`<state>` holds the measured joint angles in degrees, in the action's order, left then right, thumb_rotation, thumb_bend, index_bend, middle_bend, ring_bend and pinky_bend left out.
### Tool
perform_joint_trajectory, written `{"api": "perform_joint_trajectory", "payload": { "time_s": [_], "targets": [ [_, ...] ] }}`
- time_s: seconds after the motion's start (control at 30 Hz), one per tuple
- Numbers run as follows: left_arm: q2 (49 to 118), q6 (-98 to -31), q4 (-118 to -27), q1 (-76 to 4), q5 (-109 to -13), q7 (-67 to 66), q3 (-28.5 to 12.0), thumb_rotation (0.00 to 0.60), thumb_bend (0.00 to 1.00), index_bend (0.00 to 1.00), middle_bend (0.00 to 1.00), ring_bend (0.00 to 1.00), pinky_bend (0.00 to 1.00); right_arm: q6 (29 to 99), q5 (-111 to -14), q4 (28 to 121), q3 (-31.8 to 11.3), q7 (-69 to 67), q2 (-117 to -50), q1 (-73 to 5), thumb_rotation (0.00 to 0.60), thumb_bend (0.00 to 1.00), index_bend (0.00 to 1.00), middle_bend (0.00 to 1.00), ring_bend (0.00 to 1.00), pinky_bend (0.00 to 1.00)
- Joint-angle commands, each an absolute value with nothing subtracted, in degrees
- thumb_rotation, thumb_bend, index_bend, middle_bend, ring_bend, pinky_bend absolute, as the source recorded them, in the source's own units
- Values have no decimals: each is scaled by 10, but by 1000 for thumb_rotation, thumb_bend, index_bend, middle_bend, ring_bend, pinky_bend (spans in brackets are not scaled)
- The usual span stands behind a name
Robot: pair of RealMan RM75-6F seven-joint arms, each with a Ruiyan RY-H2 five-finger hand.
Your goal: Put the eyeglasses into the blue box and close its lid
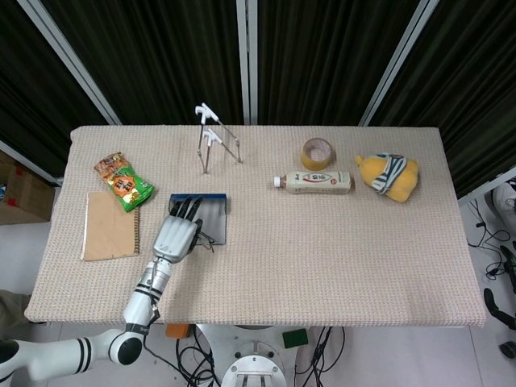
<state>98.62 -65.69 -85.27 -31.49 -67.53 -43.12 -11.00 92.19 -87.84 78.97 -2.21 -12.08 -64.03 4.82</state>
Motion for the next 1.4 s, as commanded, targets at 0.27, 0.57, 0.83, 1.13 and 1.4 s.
{"api": "perform_joint_trajectory", "payload": {
  "time_s": [0.27,0.57,0.83,1.13,1.4],
  "targets": [
    [1066,-670,-753,-368,-588,-537,-154,600,454,644,0,0,137,913,-869,785,-23,-127,-638,48,600,434,0,0,0,0],
    [1084,-670,-739,-390,-502,-574,-187,600,454,637,0,0,137,906,-865,773,-23,-134,-646,46,600,435,0,0,0,0],
    [1101,-687,-729,-410,-473,-565,-208,590,458,629,3,0,138,904,-865,772,-22,-133,-647,46,600,437,0,0,0,0],
    [1118,-698,-702,-429,-446,-575,-213,562,456,542,12,0,141,900,-862,767,-22,-136,-649,46,600,439,0,0,0,0],
    [1130,-694,-680,-443,-447,-566,-204,569,456,462,12,0,142,900,-861,767,-23,-136,-648,46,600,443,0,0,0,0]
  ]
}}
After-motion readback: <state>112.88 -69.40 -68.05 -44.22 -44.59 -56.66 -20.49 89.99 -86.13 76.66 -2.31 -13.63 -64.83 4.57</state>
